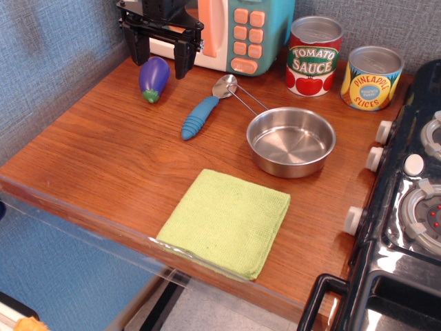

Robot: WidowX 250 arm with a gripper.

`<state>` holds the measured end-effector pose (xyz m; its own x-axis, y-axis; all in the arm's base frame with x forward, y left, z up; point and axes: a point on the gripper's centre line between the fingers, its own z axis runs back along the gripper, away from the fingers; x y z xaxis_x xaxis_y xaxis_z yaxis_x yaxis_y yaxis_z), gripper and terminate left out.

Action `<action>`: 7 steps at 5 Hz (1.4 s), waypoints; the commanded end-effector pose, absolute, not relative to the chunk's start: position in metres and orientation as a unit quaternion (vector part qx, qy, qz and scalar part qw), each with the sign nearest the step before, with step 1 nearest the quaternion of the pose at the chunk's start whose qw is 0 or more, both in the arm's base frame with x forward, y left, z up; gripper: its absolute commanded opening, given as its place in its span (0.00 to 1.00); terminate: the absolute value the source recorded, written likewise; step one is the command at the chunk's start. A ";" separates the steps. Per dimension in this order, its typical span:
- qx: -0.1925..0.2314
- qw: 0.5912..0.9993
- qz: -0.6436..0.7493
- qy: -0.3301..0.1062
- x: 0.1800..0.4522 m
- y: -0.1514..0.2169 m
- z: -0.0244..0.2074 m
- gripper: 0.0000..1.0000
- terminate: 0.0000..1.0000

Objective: Move the towel and place bottom right of table

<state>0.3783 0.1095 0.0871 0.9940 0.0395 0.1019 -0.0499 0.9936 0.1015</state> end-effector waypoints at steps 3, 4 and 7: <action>0.016 0.998 0.001 -0.060 0.336 0.070 0.096 1.00 0.00; 0.007 0.998 -0.023 -0.064 0.314 0.043 0.098 1.00 0.00; 0.047 0.997 -0.054 -0.041 0.286 -0.018 0.051 1.00 0.00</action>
